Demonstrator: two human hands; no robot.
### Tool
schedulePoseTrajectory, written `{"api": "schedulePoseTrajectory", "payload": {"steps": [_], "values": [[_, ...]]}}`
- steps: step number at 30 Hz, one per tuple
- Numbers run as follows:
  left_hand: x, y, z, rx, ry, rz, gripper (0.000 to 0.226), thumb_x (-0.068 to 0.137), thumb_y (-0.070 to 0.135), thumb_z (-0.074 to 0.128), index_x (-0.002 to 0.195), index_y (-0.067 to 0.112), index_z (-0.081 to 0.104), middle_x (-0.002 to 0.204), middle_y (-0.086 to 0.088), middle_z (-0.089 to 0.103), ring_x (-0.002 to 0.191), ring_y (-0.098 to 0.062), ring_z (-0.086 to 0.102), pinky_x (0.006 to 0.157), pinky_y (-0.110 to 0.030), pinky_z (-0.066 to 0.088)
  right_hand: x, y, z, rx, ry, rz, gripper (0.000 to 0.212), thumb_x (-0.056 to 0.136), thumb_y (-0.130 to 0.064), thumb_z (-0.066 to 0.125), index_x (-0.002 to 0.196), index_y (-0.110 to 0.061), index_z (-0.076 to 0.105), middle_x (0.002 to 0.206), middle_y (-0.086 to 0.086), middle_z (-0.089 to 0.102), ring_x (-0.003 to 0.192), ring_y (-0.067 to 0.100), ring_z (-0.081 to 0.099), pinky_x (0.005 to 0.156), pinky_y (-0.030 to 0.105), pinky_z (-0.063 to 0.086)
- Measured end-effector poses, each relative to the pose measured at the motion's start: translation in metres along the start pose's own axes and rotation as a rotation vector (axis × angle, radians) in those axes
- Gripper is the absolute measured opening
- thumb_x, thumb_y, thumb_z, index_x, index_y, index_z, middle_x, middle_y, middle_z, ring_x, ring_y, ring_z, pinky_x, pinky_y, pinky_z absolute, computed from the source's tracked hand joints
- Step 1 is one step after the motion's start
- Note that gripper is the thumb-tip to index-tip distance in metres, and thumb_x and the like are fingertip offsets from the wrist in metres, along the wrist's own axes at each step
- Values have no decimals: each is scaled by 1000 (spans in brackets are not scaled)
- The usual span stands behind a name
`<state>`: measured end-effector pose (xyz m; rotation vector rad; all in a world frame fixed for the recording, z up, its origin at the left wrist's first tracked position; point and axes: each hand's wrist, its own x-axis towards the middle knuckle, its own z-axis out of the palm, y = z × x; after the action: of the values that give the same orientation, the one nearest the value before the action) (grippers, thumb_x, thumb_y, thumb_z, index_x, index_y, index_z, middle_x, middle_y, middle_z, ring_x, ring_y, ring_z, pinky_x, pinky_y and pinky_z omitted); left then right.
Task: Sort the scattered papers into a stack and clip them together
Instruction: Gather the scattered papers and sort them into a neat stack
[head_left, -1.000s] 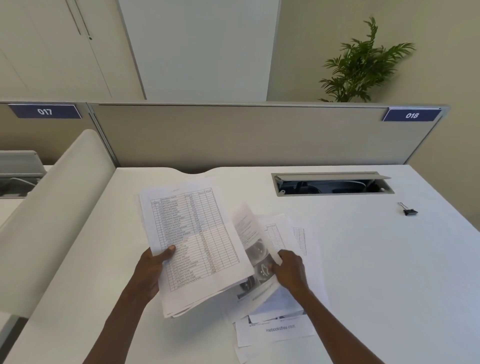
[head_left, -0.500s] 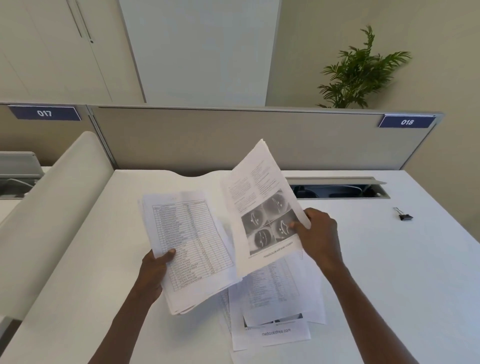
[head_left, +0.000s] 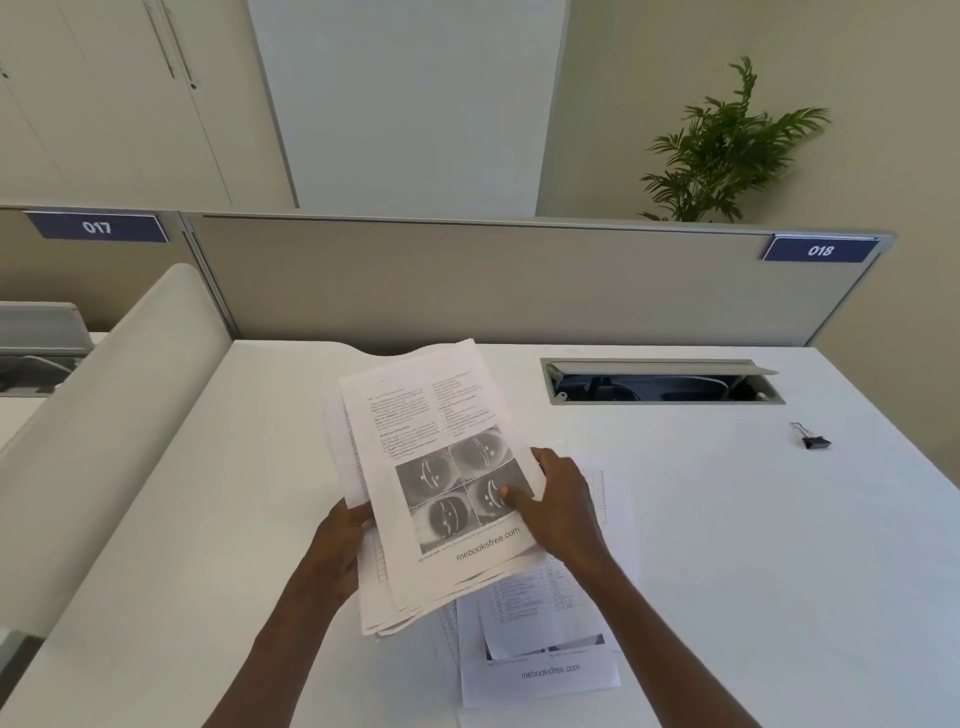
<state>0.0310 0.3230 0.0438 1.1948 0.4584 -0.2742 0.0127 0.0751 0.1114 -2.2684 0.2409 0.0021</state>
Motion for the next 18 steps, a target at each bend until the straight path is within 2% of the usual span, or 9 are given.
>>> {"api": "schedulePoseTrajectory", "payload": {"steps": [2,5,7,9,10,12,14,16,18], "values": [[0,0,1,-22,-4,-2,24,92,8,57,112,9,71,99,-15,76,89,-36,70,87,-54,55,0,2,0,85,-33,4,57,82,-40,72,132,-25,49,120,-3,61,108,17,59,93,36,52],[1,1,3,-62,-11,-14,25,94,13,55,112,9,71,99,-13,76,78,-29,74,71,-44,61,-2,4,0,227,-64,7,63,81,-29,76,136,-22,48,124,-4,64,106,14,63,89,28,53],[2,1,3,-103,-12,-41,36,98,34,53,121,11,69,106,-12,76,90,-30,74,80,-47,59,-3,4,3,210,-76,-2,73,78,-25,79,141,-21,43,132,-3,60,112,16,60,92,30,51],[3,2,3,-115,-33,-53,58,91,63,50,127,20,66,121,-9,71,110,-33,68,98,-55,50,-3,6,8,152,-88,-9,81,77,-25,80,145,-22,36,138,-1,55,121,20,54,98,35,49],[3,2,4,-116,-40,-55,64,86,70,49,126,23,65,122,-7,71,112,-33,67,101,-56,48,-3,6,10,136,-96,-11,83,77,-26,80,146,-23,34,140,-1,53,124,21,51,100,37,47],[0,2,5,-87,-59,-11,52,90,60,54,123,22,66,118,-5,73,108,-29,69,97,-50,51,-3,7,14,124,-111,-29,85,77,-25,80,146,-25,30,140,0,52,126,22,49,100,37,46],[-4,2,8,-30,-81,68,28,95,29,60,120,17,68,118,-7,73,101,-24,72,84,-40,57,-2,10,17,120,-130,-17,85,76,-26,81,145,-26,30,135,0,55,123,21,51,98,36,48],[-5,1,5,1,-64,106,24,93,11,61,115,15,69,115,-8,74,95,-21,74,72,-33,59,0,14,18,132,-129,45,80,77,-36,79,142,-27,34,124,-1,58,116,19,54,94,35,48],[-7,2,2,-9,-47,101,24,93,6,60,114,12,69,111,-9,75,91,-21,75,66,-29,60,6,23,18,176,-79,167,66,82,-49,69,136,-23,42,112,1,64,107,21,61,89,35,50]]}}
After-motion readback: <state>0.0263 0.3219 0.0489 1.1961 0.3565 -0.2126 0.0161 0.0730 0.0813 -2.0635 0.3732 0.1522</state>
